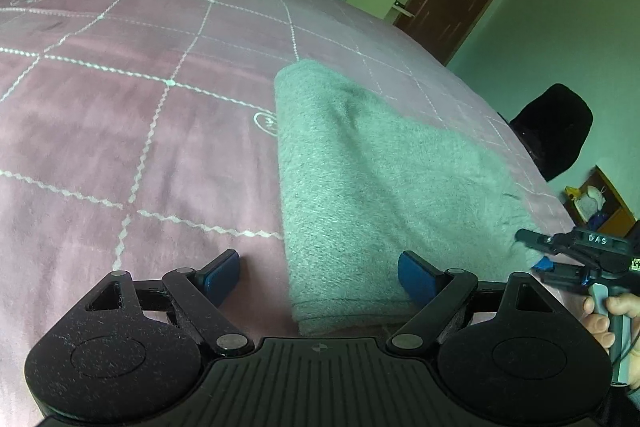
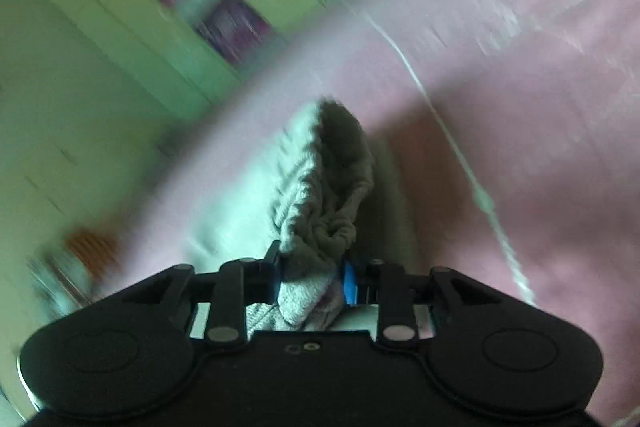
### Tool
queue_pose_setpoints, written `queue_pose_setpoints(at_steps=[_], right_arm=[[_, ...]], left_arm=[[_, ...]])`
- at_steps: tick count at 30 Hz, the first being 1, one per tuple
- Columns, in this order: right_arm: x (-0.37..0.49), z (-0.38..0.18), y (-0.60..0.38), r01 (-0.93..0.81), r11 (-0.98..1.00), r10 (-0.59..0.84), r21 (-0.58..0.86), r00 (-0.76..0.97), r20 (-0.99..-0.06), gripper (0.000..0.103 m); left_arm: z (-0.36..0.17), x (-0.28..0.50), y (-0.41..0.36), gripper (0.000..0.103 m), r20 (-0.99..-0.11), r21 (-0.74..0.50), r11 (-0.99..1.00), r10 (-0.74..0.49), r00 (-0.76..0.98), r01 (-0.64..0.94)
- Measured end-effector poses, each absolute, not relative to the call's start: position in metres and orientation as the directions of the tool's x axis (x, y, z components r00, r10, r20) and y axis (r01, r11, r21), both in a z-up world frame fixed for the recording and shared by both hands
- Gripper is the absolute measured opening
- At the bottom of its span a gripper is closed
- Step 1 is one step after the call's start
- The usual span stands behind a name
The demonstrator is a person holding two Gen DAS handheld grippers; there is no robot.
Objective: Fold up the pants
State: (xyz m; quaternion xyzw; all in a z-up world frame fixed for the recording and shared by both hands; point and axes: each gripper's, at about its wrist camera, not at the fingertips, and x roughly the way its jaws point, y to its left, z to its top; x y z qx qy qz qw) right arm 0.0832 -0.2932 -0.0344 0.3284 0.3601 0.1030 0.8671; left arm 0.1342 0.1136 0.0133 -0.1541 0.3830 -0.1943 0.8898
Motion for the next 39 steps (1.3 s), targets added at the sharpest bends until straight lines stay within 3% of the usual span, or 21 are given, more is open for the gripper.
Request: queue_pose_setpoints(at_steps=[2,5,6,13,17,19,30,34,39], right_arm=[[0.085,-0.049,-0.309,0.101,0.683,0.459,0.723,0.711,-0.533,0.038],[0.070,-0.027,-0.314,0.049,0.728,0.399,0.684,0.782,-0.480,0.066],[0.066,-0.022,-0.315,0.020,0.745,0.389,0.667,0.799,-0.458,0.069],[0.088,-0.030,-0.336,-0.020,0.752,0.452,0.659,0.743,-0.493,0.070],[0.107,-0.042,-0.338,-0.034,0.732,0.516,0.680,0.680,-0.521,0.071],[0.112,-0.049,-0.339,-0.047,0.706,0.555,0.707,0.657,-0.511,0.070],[0.141,-0.058,-0.333,-0.128,0.662,0.648,0.739,0.594,-0.477,0.068],[0.148,-0.060,-0.331,-0.158,0.640,0.676,0.752,0.580,-0.454,0.070],[0.161,-0.061,-0.322,-0.206,0.642,0.702,0.738,0.545,-0.458,0.071]], left_arm=[[0.018,0.135,0.112,0.086,-0.615,-0.411,0.878,-0.466,0.636,0.245],[0.025,0.143,0.111,0.086,-0.596,-0.422,0.862,-0.498,0.630,0.282],[0.027,0.149,0.111,0.086,-0.588,-0.431,0.853,-0.512,0.626,0.294],[0.010,0.199,0.112,0.085,-0.589,-0.539,0.791,-0.599,0.542,0.289],[0.007,0.207,0.097,0.084,-0.612,-0.506,0.794,-0.605,0.509,0.336],[0.007,0.209,0.087,0.072,-0.634,-0.463,0.809,-0.588,0.502,0.363],[0.001,0.225,0.083,0.071,-0.616,-0.485,0.763,-0.644,0.453,0.427],[-0.003,0.228,0.084,0.057,-0.607,-0.500,0.742,-0.668,0.431,0.447],[-0.005,0.232,0.083,0.051,-0.591,-0.530,0.724,-0.688,0.420,0.441]])
